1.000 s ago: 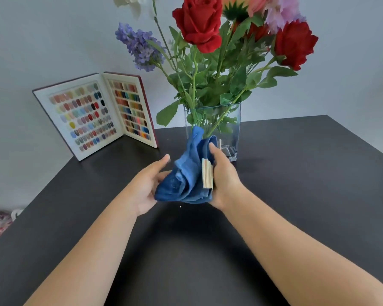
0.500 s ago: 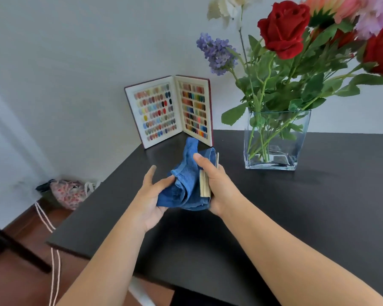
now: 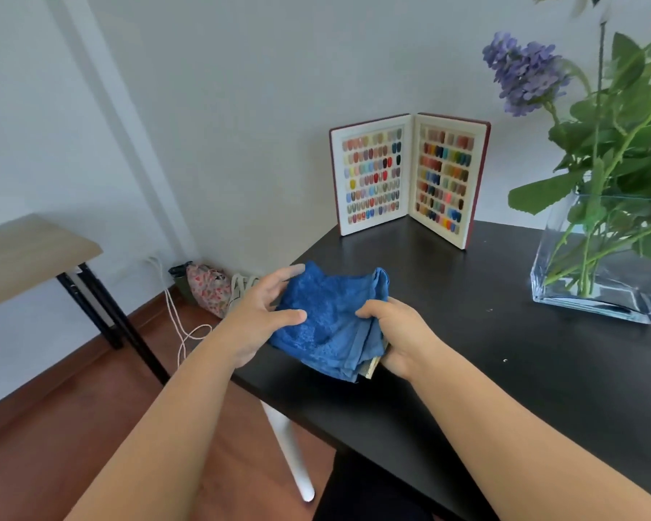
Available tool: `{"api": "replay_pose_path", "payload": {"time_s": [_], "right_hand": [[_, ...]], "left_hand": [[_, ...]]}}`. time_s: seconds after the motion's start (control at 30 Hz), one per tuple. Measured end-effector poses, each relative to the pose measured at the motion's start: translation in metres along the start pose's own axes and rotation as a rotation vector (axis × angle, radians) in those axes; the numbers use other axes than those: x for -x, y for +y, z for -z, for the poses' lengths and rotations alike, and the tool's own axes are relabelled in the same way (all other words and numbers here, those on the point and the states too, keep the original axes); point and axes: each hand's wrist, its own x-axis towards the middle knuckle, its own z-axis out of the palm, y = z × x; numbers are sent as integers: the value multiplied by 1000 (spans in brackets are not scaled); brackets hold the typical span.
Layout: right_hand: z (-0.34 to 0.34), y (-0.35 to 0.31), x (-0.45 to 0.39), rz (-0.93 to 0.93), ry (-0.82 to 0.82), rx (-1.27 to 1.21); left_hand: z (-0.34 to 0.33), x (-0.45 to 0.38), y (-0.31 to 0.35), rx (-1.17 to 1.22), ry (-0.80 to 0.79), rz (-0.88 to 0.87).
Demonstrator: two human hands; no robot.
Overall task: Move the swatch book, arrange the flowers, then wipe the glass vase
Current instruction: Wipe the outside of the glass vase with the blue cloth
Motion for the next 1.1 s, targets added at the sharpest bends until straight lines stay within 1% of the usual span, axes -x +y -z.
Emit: {"api": "replay_pose_path", "payload": {"time_s": [0.07, 0.2, 0.27, 0.33, 0.4, 0.43, 0.47, 0.5, 0.57, 0.63, 0.73, 0.8, 0.87, 0.93, 1.0, 1.03, 1.07, 1.1], "right_hand": [[-8, 9, -3, 22, 40, 121], [-16, 27, -6, 137, 160, 406], [-16, 31, -4, 212, 166, 601], [-15, 35, -2, 346, 186, 949], [-15, 38, 3, 555, 294, 1387], [-16, 41, 5, 666, 355, 1563], [-19, 43, 7, 758, 383, 1682], [-21, 45, 8, 823, 374, 1748], [-24, 48, 9, 847, 307, 1831], [-24, 52, 8, 786, 254, 1924], [-18, 56, 7, 693, 184, 2076], [-17, 57, 7, 647, 165, 2102], [-16, 59, 7, 587, 164, 2088], [-15, 58, 5, 555, 161, 2070], [-14, 59, 5, 564, 143, 2040], [-13, 59, 4, 572, 145, 1976], [-12, 57, 4, 617, 141, 1949], [-11, 55, 5, 648, 148, 1835]], "left_hand": [[20, 3, -8, -95, -24, 46], [46, 1, -20, -254, -79, 143], [51, -1, -26, -350, -85, 176], [53, -3, -30, -530, -84, 194], [50, -2, -30, -729, -60, 182], [46, -1, -29, -834, -37, 152], [40, 2, -28, -948, -7, 97], [32, 5, -28, -1067, 26, 29], [12, 12, -29, -1221, 65, -94], [-3, 16, -32, -1247, 45, -149], [-12, 17, -41, -1242, -52, -152], [-13, 19, -45, -1149, -120, -125], [-14, 20, -49, -1075, -158, -99], [-13, 20, -51, -1107, -181, -91], [-12, 19, -51, -1136, -195, -85], [-13, 20, -51, -1146, -196, -88], [-13, 18, -51, -1145, -196, -93], [-14, 19, -49, -1131, -183, -95]]}}
